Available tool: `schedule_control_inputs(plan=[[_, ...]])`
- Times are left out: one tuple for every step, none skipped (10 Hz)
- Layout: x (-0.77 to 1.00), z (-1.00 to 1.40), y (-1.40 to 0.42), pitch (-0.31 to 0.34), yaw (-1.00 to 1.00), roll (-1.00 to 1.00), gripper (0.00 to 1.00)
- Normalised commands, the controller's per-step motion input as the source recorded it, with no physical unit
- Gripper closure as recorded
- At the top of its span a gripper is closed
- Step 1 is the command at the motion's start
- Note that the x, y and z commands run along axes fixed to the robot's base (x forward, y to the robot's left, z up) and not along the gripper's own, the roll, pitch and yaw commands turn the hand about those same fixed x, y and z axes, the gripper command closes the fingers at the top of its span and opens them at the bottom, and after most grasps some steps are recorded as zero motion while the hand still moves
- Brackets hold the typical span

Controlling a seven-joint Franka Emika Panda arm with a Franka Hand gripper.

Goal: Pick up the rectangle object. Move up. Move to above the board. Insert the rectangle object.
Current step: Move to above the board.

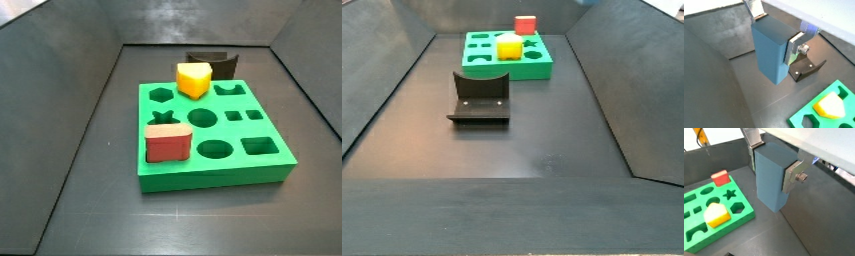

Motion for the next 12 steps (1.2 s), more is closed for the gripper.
schedule_control_inputs(plan=[[0.43, 0.18, -1.0, 0.05, 1.0, 0.08, 1.0], [0.44, 0.13, -1.0, 0.053, 1.0, 0.09, 1.0], [0.45, 0.13, -1.0, 0.059, 1.0, 0.09, 1.0], [0.47, 0.13, -1.0, 0.067, 1.0, 0.08, 1.0], [0.47, 0.14, -1.0, 0.075, 1.0, 0.08, 1.0], [0.49, 0.14, -1.0, 0.088, 1.0, 0.08, 1.0], [0.51, 0.14, -1.0, 0.095, 1.0, 0.08, 1.0], [0.54, 0.14, -1.0, 0.114, 1.0, 0.09, 1.0], [0.52, 0.14, -0.95, 0.124, 1.0, 0.09, 1.0], [0.31, 0.08, -0.47, 0.158, 1.0, 0.12, 1.0], [0.23, 0.06, -0.29, 0.172, 1.0, 0.12, 1.0], [0.12, 0.04, -0.13, 0.181, 1.0, 0.12, 1.0]])
